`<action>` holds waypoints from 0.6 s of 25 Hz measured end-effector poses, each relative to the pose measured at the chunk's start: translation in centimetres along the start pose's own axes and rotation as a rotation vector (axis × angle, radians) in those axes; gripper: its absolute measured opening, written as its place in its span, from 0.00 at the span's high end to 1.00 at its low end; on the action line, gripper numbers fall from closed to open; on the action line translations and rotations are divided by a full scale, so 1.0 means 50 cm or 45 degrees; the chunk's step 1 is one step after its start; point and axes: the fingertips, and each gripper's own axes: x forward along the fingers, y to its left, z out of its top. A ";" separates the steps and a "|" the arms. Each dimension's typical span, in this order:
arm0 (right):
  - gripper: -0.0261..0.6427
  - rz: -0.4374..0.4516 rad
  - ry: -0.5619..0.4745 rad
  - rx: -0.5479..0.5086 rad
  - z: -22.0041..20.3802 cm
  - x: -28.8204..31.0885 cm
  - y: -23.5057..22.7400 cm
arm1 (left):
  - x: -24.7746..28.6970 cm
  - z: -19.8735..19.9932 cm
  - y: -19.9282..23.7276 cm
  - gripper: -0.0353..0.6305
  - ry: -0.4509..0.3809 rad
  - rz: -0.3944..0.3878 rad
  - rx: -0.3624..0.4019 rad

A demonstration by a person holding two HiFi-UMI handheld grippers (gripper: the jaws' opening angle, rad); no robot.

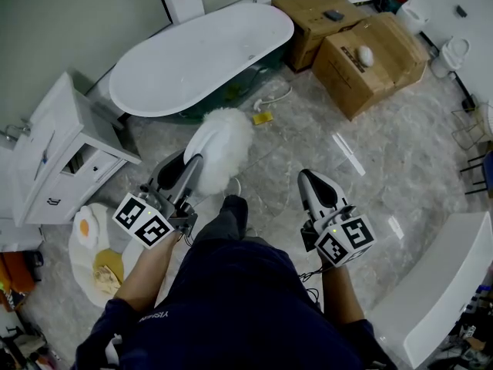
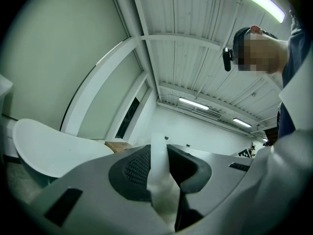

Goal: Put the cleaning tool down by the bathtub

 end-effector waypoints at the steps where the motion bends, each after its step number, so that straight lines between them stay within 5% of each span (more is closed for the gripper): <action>1: 0.95 -0.001 0.002 0.000 0.001 0.007 -0.005 | 0.007 0.002 0.007 0.78 0.000 -0.001 -0.001; 15: 0.95 -0.018 0.049 0.017 0.024 0.168 -0.084 | 0.130 0.026 0.147 0.78 0.029 -0.023 -0.050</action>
